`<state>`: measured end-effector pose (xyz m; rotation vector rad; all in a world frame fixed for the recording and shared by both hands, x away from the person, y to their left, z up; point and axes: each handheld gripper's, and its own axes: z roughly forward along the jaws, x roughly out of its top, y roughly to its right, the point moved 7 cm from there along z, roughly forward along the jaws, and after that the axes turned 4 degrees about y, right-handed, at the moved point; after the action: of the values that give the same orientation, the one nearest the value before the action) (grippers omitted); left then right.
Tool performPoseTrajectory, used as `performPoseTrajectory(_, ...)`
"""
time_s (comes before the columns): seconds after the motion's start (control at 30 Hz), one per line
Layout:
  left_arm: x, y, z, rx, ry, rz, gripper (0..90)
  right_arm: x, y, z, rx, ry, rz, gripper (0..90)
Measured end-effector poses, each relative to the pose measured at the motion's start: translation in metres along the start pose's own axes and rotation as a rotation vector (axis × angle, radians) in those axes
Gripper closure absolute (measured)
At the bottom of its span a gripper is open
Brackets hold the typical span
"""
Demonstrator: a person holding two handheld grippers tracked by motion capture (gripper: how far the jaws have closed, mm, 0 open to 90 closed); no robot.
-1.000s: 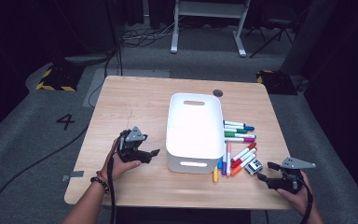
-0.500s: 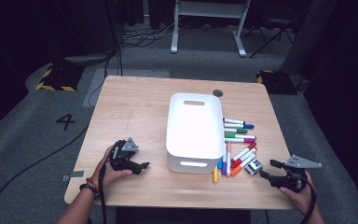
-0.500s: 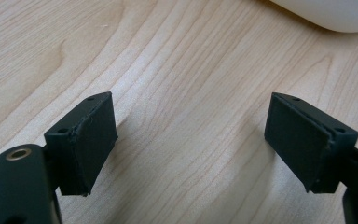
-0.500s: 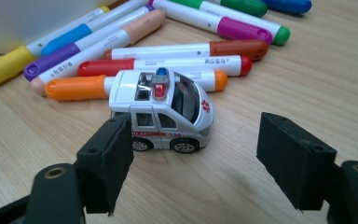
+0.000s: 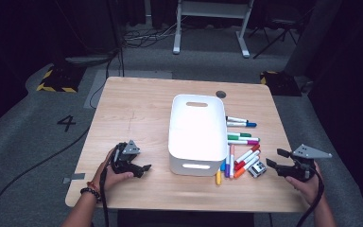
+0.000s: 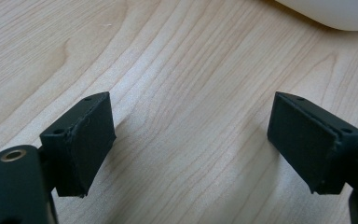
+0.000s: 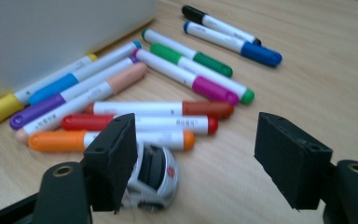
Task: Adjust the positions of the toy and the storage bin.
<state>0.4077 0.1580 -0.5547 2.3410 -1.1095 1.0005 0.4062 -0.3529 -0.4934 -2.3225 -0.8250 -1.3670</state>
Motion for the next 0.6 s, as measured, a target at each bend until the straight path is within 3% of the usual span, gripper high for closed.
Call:
performPoseTrajectory(0.2,0.0,0.001,0.0,0.0,-0.002,-0.005,14.6,0.042,0.012,0.033,0.022,0.024,-0.084,37.4)
performPoseTrajectory(0.27,0.0,0.0,0.0,0.007,-0.006,-0.002,14.5,0.056,0.018,0.05,0.053,0.01,-0.064,36.9)
performPoseTrajectory(0.37,0.0,0.0,0.0,0.006,-0.005,-0.002,14.5,0.076,0.029,0.076,0.059,-0.003,-0.042,39.0)
performPoseTrajectory(0.5,0.0,0.0,0.0,0.005,-0.006,-0.005,14.5,0.097,0.043,0.104,0.031,-0.031,-0.035,40.0)
performPoseTrajectory(0.6,0.0,0.0,0.0,0.004,-0.006,-0.004,14.5,0.105,0.046,0.121,0.009,-0.052,-0.055,40.0)
